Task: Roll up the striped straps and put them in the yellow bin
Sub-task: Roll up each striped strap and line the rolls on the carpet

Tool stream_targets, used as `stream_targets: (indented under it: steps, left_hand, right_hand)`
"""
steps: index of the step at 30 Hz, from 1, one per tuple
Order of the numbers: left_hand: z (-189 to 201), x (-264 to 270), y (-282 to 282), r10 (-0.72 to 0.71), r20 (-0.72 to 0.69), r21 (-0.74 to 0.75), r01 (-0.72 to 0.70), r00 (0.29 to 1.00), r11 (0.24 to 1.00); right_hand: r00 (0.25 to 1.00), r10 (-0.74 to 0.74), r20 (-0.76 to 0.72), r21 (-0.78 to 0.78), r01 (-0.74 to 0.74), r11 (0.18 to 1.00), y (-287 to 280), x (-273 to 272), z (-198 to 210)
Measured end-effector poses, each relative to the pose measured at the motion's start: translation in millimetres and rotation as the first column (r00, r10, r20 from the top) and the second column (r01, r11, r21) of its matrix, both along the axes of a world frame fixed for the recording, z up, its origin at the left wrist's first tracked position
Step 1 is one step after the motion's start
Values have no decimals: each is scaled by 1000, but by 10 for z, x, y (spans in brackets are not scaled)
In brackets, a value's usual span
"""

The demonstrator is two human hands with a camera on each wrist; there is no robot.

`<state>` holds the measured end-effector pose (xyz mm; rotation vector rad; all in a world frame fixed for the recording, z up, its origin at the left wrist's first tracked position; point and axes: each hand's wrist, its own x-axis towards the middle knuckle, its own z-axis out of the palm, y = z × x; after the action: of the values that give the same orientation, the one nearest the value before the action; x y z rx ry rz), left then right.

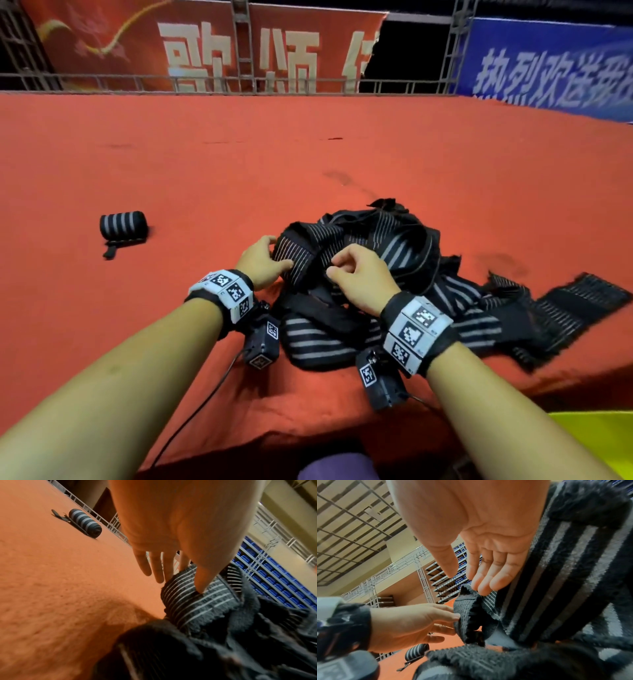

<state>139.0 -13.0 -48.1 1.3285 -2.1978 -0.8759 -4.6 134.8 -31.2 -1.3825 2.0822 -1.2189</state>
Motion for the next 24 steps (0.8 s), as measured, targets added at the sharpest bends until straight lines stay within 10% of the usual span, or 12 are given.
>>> stream_targets:
  steps: [6, 24]
  left_hand:
    - [71, -103, -104, -37, -43, -137, 31, 998, 990]
    - [1880, 267, 223, -258, -548, -299, 102, 796, 949]
  right_hand:
    - [998, 54, -27, 120, -50, 992, -242, -25, 101]
    - [961, -100, -258, 413, 203, 888, -445, 115, 27]
